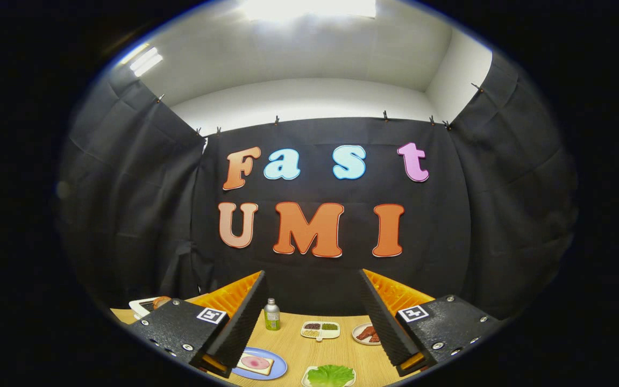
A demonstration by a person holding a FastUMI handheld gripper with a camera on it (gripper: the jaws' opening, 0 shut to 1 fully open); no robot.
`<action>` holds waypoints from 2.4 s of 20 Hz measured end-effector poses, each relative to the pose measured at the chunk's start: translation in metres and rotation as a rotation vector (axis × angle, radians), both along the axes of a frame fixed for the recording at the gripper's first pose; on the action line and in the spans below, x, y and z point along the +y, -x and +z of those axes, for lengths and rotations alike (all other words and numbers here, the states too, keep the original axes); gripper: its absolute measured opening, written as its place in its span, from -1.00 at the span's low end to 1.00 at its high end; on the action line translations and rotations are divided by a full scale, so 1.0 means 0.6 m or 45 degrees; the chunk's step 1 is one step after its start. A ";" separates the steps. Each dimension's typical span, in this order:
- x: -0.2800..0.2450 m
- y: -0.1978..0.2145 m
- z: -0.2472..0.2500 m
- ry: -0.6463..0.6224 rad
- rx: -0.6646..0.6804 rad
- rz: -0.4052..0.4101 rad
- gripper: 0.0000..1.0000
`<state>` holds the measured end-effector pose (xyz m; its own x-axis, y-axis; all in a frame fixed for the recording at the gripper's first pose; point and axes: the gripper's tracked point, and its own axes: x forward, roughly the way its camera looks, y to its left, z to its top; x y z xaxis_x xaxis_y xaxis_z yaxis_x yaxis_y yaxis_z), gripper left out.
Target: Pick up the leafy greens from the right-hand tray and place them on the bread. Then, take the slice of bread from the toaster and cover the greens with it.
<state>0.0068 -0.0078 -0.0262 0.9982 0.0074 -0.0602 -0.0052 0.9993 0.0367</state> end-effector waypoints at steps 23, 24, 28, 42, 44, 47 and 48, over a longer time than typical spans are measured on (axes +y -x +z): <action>-0.020 -0.027 -0.229 -0.073 0.439 0.016 1.00; -0.022 -0.028 -0.238 -0.061 0.459 0.012 1.00; -0.023 -0.030 -0.274 -0.043 0.546 0.002 1.00; -0.002 -0.034 -0.399 -0.055 0.925 0.135 1.00; 0.007 -0.031 -0.414 -0.079 0.978 0.174 1.00; 0.008 -0.030 -0.439 -0.073 1.051 0.192 1.00; 0.010 -0.029 -0.447 -0.077 1.078 0.201 1.00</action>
<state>0.0239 -0.0019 -0.2946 0.6042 0.1695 -0.7786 -0.0910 0.9854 0.1439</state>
